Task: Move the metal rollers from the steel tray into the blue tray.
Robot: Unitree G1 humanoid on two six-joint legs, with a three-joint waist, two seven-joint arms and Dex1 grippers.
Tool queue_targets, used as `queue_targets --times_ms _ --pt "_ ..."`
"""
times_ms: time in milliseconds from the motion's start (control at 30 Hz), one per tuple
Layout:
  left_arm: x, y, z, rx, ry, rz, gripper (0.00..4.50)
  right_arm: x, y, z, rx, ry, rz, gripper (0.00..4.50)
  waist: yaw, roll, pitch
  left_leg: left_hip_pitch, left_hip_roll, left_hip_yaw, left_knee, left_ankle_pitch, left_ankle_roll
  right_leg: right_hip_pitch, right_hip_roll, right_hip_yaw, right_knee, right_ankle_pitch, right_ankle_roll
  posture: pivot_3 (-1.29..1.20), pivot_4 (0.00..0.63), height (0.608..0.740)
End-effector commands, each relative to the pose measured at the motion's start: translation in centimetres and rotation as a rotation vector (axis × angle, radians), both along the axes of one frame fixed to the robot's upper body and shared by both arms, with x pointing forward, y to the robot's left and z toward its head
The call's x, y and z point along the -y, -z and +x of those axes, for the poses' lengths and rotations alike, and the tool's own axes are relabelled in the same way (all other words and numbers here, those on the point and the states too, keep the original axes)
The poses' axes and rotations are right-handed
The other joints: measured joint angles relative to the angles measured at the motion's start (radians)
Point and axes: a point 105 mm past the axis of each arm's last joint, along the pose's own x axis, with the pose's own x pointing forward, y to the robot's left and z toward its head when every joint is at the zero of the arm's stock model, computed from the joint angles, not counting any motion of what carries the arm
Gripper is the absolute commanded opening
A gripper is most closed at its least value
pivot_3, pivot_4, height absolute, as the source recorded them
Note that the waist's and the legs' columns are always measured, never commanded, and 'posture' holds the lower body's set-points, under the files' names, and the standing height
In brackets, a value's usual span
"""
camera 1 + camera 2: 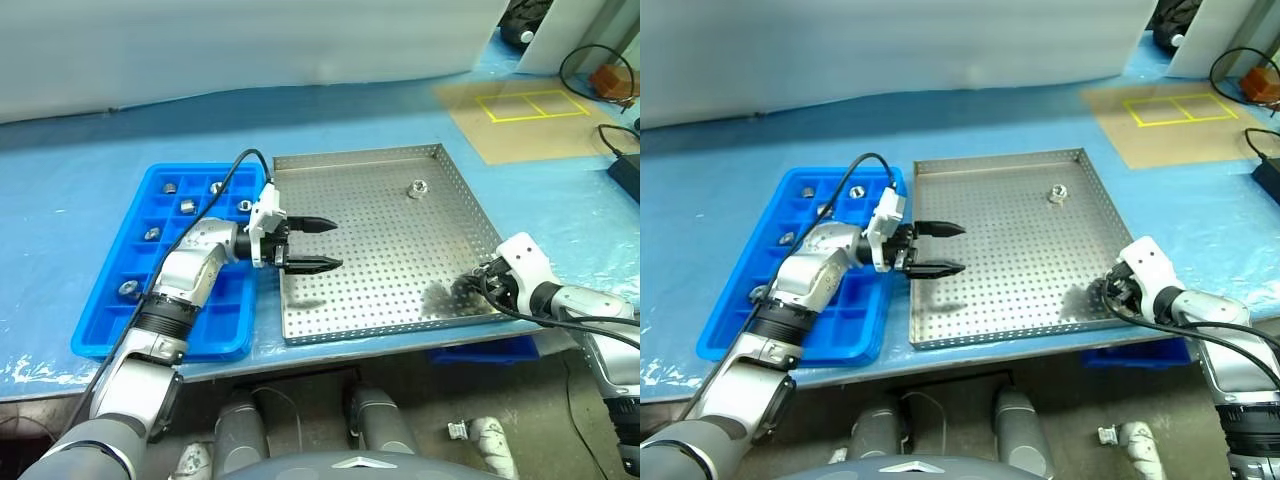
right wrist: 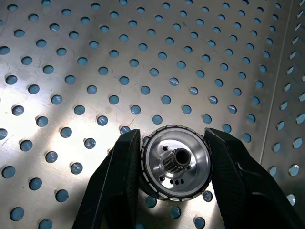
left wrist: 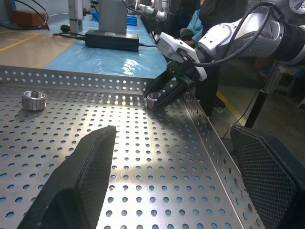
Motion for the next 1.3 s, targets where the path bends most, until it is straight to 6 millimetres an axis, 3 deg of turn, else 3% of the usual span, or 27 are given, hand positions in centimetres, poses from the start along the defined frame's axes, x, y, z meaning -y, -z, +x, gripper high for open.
queue_targets --times_ms 33,133,233,467,767,1167,1300 --pt "-1.2 -1.7 0.0 0.063 -0.028 -0.022 4.02 -0.7 -1.3 0.9 0.055 -0.013 -0.004 1.7 -0.004 0.0 0.0 0.0 0.0 0.0 0.0 0.0 0.0 0.0 0.0 0.0 0.0 0.0 0.0 -0.42 0.15 0.74" --pt "-2.9 -2.2 -0.1 0.087 -0.072 -0.004 4.02 -3.3 -4.1 2.1 0.147 -0.098 0.045 1.7 -0.008 0.001 0.0 0.0 0.0 0.0 0.0 0.0 0.0 -0.002 0.0 0.0 0.0 0.0 0.0 -0.41 0.15 0.74" --pt "-5.0 -3.0 -0.1 0.124 -0.136 0.027 4.02 -7.1 -7.0 3.0 0.217 -0.245 0.121 1.7 -0.009 0.003 0.001 0.0 0.001 0.001 -0.001 0.0 -0.002 -0.005 0.001 0.0 0.002 0.001 0.001 -0.36 0.15 0.74" --pt "-8.9 -4.2 0.4 0.162 -0.305 0.066 4.02 -14.3 -9.9 5.5 0.283 -0.508 0.198 1.7 0.02 0.004 0.001 -0.002 0.002 0.001 -0.003 0.001 -0.004 -0.006 0.0 -0.001 0.003 0.002 -0.001 -0.23 0.15 0.74" --pt "-12.7 -4.6 -1.8 0.155 -0.49 0.102 4.02 -22.7 -9.6 7.2 0.291 -0.75 0.286 1.7 0.064 0.003 0.002 -0.004 0.003 0.001 -0.007 0.003 -0.008 -0.012 0.0 -0.001 0.005 0.002 -0.001 -0.03 0.15 0.74" --pt "-16.0 -4.3 -4.1 0.124 -0.692 0.112 4.02 -29.8 -8.7 8.3 0.295 -0.874 0.367 1.7 0.113 0.002 0.002 -0.004 0.003 0.0 -0.011 0.007 -0.015 -0.017 0.0 -0.002 0.012 0.002 -0.001 0.12 0.15 0.74" --pt "-16.1 -4.3 -4.3 0.12 -0.7 0.111 4.02 -30.9 -8.3 8.3 0.284 -0.893 0.382 1.7 0.127 0.002 0.002 -0.005 0.004 -0.001 -0.012 0.007 -0.015 -0.017 0.0 -0.003 0.012 0.001 -0.002 0.12 0.15 0.74"
